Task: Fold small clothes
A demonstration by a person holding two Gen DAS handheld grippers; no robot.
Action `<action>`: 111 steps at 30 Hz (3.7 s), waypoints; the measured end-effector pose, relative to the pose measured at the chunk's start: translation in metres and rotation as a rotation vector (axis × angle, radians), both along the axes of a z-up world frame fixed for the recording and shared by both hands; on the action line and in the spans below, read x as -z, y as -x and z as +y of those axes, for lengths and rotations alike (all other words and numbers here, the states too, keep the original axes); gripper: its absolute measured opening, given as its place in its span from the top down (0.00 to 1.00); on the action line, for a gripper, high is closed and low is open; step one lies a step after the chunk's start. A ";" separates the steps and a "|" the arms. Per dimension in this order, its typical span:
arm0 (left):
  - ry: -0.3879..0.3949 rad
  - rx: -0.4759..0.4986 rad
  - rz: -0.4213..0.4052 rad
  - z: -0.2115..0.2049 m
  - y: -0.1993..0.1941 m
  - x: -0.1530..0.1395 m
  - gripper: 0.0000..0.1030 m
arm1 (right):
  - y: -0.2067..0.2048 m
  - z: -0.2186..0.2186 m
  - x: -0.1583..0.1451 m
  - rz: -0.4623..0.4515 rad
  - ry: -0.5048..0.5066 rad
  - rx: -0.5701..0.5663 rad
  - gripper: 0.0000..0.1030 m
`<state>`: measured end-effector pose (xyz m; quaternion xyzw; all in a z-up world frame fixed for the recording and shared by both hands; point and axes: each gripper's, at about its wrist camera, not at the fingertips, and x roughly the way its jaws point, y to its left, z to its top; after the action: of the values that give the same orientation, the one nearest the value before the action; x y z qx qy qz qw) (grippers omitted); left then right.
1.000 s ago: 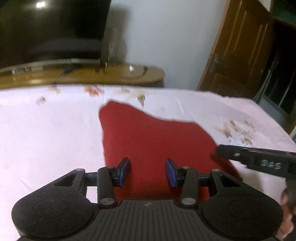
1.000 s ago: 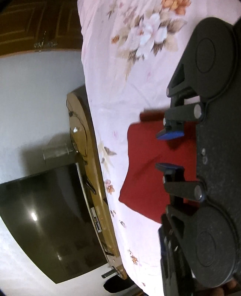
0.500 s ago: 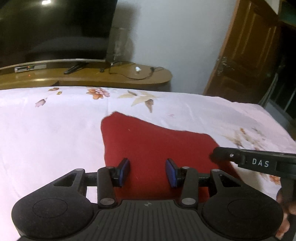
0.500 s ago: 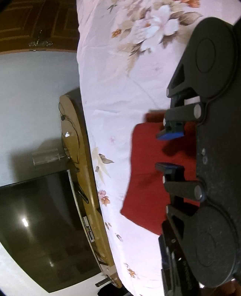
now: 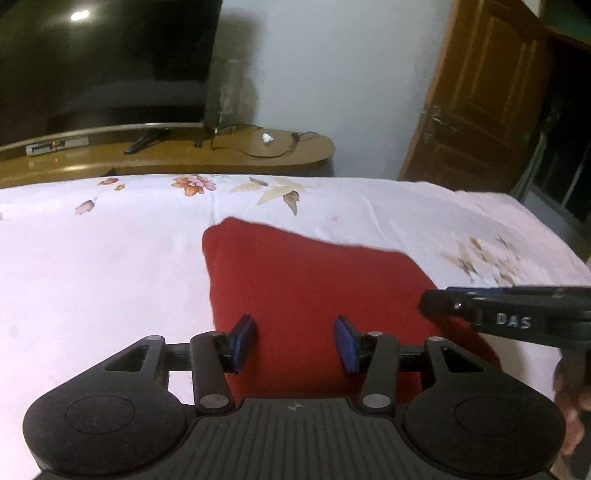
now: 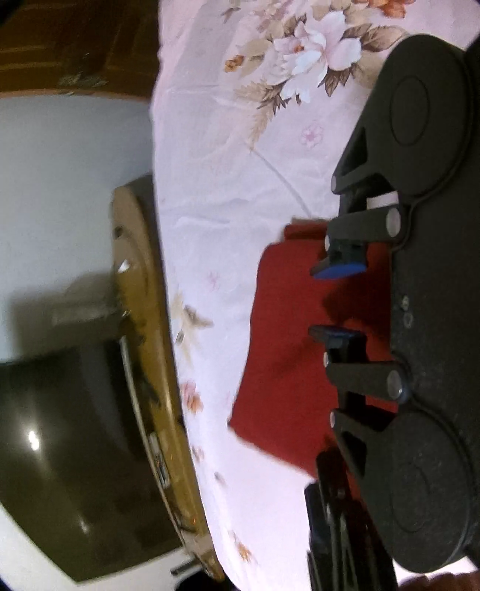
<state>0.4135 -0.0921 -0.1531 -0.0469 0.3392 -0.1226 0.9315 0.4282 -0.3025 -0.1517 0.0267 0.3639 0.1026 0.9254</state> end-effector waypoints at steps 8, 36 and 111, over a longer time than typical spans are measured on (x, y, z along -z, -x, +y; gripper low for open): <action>-0.032 -0.023 0.033 -0.003 0.045 0.006 0.54 | 0.071 0.007 -0.003 -0.027 0.017 -0.039 0.73; -0.116 0.014 0.033 -0.019 0.078 0.016 0.54 | 0.115 -0.012 0.025 0.065 0.064 0.061 0.69; 0.088 -0.071 0.144 0.018 -0.013 0.015 0.17 | 0.019 -0.020 0.007 0.066 -0.067 0.035 0.24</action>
<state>0.4263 -0.0740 -0.1676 -0.1085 0.3979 -0.1005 0.9054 0.4096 -0.3229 -0.1589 0.0675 0.3900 0.0979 0.9131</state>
